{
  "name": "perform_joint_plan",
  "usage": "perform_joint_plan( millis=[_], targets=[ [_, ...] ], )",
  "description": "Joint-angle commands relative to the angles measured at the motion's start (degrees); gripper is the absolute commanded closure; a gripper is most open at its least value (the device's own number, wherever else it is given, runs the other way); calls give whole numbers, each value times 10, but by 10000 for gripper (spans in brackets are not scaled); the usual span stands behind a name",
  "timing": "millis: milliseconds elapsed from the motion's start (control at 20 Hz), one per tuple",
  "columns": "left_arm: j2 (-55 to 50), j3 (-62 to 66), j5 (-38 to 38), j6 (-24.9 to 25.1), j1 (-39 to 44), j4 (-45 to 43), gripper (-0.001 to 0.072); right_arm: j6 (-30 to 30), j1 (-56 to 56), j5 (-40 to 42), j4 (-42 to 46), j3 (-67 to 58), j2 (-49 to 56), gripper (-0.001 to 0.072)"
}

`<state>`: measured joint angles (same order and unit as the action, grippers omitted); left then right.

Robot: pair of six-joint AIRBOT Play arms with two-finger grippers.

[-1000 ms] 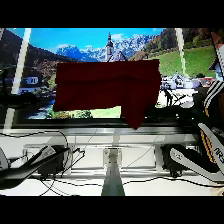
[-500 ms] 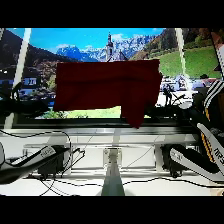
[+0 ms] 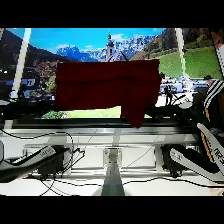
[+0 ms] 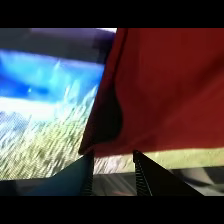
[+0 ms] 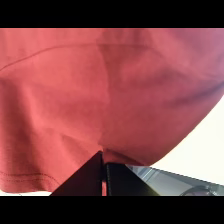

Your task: Fold the clothes and pants, and hang the long-sleeved shirts on hangers.

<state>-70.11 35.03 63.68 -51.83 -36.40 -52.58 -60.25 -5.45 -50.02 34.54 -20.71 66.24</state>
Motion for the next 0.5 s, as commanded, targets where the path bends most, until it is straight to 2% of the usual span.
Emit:
perform_joint_plan(
  millis=[0, 50, 100, 150, 200, 250, 400, 450],
  targets=[
    [-6, -3, -19, 15, 0, 16, 474, 0, 0, 0, -3, 0, 0, 694],
    [-10, -3, -17, 24, 0, 16, 506, -1, 0, 0, -3, 0, 0, 694],
    [-16, -3, -16, 26, 0, 16, 504, -1, 0, 0, -3, 0, 0, 694],
    [-21, -3, -15, 27, 0, 16, 472, -1, 0, 0, -3, 0, 0, 694],
    [-28, -3, -15, 28, 0, 16, 388, -1, 0, 0, -3, 0, 0, 694],
    [-37, -3, -13, 28, 0, 17, 343, -1, 0, 0, -3, 0, 0, 694],
    [-57, -3, 23, 50, 0, 17, 365, -1, 0, 0, -3, 0, 0, 694],
    [-60, -3, 33, 59, 0, 17, 457, -1, 0, 0, -3, 0, 0, 694]
  ],
)
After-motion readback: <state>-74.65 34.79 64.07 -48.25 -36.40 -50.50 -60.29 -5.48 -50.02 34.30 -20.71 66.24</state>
